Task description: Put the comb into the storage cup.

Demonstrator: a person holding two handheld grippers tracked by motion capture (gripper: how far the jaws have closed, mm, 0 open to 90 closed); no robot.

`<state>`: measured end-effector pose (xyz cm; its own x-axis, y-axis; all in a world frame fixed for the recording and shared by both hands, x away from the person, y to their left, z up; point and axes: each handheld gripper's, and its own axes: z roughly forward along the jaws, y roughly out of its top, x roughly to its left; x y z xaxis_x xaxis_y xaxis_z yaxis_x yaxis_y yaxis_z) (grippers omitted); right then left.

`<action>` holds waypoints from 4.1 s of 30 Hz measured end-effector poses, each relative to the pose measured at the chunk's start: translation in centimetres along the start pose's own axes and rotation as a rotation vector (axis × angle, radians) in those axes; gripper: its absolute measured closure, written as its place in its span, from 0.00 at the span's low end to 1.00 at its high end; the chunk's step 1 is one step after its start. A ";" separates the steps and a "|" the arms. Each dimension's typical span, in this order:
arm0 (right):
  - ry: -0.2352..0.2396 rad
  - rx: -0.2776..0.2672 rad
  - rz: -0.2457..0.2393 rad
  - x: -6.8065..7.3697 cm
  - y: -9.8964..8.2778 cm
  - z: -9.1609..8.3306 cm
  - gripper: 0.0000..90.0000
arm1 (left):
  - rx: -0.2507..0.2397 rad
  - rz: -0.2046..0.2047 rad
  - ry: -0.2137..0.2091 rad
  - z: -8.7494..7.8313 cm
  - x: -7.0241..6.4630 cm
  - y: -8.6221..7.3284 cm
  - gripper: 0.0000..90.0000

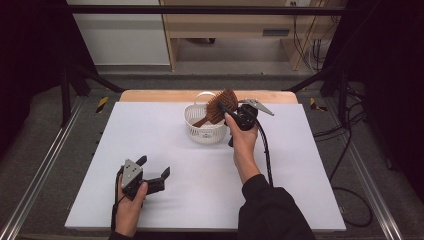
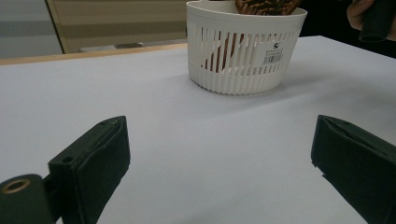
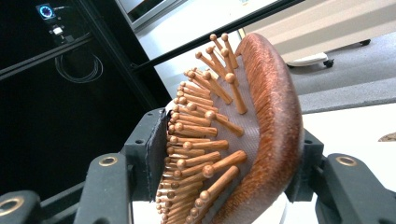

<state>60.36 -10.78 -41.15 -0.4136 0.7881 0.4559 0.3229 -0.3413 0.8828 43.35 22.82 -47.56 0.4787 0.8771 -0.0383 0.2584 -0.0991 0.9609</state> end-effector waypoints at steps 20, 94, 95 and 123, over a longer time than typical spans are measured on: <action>-0.014 0.013 0.013 -0.5 -0.1 -0.2 0.45 | 0.001 0.002 -0.007 0.0 -0.1 0.0 0.05; -0.045 0.029 0.032 -1.8 -0.3 -0.6 0.41 | 0.003 0.003 -0.015 0.1 -0.1 -0.1 0.05; -0.045 0.029 0.032 -1.8 -0.3 -0.6 0.41 | 0.003 0.003 -0.015 0.1 -0.1 -0.1 0.05; -0.075 0.064 -0.029 -2.3 0.2 -1.3 0.27 | 0.007 0.003 -0.023 0.1 -0.2 -0.1 0.05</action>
<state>60.30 -13.35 -41.84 -0.3597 0.8339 0.4185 0.3669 -0.2860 0.8852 43.37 22.61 -47.66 0.4985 0.8659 -0.0420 0.2630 -0.1049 0.9591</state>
